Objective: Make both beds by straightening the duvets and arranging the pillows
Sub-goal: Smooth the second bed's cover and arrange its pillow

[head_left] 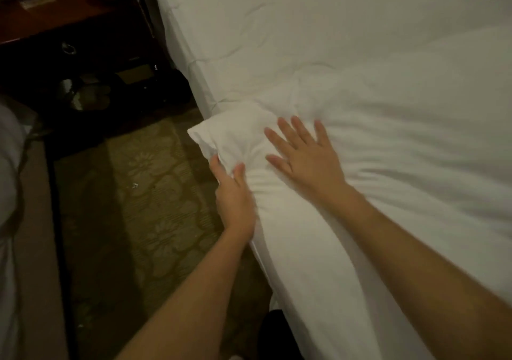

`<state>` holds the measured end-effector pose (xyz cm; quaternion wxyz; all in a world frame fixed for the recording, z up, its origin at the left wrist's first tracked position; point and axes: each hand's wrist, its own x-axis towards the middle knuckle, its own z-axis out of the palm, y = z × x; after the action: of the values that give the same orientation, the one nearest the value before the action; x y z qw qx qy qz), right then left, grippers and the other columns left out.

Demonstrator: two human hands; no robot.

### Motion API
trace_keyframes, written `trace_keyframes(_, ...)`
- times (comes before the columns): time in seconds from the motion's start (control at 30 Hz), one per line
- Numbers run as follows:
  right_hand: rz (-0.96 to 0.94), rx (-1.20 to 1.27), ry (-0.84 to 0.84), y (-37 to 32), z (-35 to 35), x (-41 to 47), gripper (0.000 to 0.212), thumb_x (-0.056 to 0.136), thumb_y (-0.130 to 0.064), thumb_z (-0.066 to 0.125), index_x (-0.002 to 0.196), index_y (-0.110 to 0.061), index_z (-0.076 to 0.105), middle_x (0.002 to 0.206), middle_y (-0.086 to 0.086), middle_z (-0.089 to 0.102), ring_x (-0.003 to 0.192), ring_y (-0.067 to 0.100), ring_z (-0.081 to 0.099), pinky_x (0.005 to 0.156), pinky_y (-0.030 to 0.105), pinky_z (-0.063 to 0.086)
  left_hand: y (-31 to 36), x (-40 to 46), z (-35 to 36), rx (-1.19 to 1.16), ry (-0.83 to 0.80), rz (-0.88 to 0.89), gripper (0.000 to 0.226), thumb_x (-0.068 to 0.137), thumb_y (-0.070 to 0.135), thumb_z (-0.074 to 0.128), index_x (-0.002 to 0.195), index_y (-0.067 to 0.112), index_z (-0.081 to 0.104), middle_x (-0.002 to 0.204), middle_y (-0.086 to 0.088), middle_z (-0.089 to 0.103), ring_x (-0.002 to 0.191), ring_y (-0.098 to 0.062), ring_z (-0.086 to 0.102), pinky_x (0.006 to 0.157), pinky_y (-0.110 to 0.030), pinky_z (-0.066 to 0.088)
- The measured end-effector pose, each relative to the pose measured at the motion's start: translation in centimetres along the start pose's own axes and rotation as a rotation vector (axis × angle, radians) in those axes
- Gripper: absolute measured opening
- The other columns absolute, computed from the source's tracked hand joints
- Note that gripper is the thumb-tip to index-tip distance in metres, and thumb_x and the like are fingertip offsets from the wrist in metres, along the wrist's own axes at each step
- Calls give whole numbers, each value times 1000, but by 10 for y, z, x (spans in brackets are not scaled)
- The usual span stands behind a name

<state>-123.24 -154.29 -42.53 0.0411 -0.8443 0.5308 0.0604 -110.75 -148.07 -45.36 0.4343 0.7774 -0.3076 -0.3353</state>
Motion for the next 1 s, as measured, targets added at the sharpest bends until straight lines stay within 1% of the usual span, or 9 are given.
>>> trace_keyframes(0.07, 33, -33, -9, -1, 1, -2, 58, 98, -56, 6, 151, -35, 13, 160, -1, 10, 147, 17, 7, 115, 44, -5, -2, -2, -3, 27, -6, 15, 53, 101, 38, 38, 147, 30, 13, 89, 12, 48, 86, -17, 53, 77, -30, 39)
trace_keyframes(0.13, 102, -2, 10, 1, -7, -30, 56, 99, -53, 11, 152, -35, 5, 161, -1, 0, 147, 15, -2, 115, 44, -8, 2, -18, -12, 50, 6, 50, 57, 100, 35, 42, 148, 27, 10, 108, -1, 51, 95, -23, 54, 82, -31, 38)
trace_keyframes(0.2, 186, 12, 45, 7, -15, -80, 57, 98, -54, 9, 151, -35, 4, 161, -1, -2, 147, 14, -4, 115, 43, -11, 5, -35, -21, 182, 39, 121, 64, 98, 30, 48, 149, 25, 10, 139, -13, 37, 119, -32, 46, 97, -40, 35)
trace_keyframes(0.3, 298, 20, 70, 15, -19, -169, 65, 93, -58, 1, 151, -34, 15, 160, 0, 8, 147, 15, 3, 113, 40, -11, 15, -76, -27, 460, 42, 294, 61, 98, 34, 45, 150, 28, 15, 154, -12, 14, 139, -30, 22, 113, -46, 11)
trace_keyframes(0.43, 426, 3, 72, 28, -5, -280, 60, 97, -54, 11, 148, -29, 31, 154, 4, 30, 143, 20, 25, 114, 41, -1, 24, -173, -6, 685, -360, 817, 55, 97, 46, 18, 150, 35, 19, 159, -2, 13, 147, -18, 5, 114, -45, -11)
trace_keyframes(0.57, 532, -29, 71, 36, 9, -380, 58, 100, -51, 9, 148, -25, 29, 151, 6, 36, 140, 23, 32, 114, 46, 10, 5, -265, 15, 818, -648, 1118, 61, 92, 50, -1, 150, 39, 10, 160, 2, 6, 146, -17, -7, 113, -45, -16)
trace_keyframes(0.63, 583, -16, 81, 39, 15, -430, 59, 100, -51, 8, 147, -24, 30, 151, 7, 36, 140, 23, 32, 113, 46, 10, -10, -301, 22, 828, -699, 1178, 56, 94, 51, 4, 148, 42, 15, 160, 4, 8, 146, -17, -6, 115, -46, -14)
trace_keyframes(0.8, 704, 75, 126, 34, 45, -558, 58, 101, -52, 8, 148, -26, 30, 151, 3, 36, 139, 22, 32, 113, 43, 12, -52, -348, 24, 839, -664, 1190, 53, 93, 47, 20, 141, 40, 40, 150, 6, 37, 142, -20, 28, 113, -46, 1)
trace_keyframes(1.0, 687, 161, 51, 0, 108, -634, 57, 102, -51, 11, 149, -24, 27, 155, 1, 29, 143, 21, 27, 116, 43, 17, -88, -365, 14, 1000, -647, 1147, 63, 90, 52, 6, 148, 38, 23, 157, 7, 21, 146, -15, 13, 115, -43, -4)
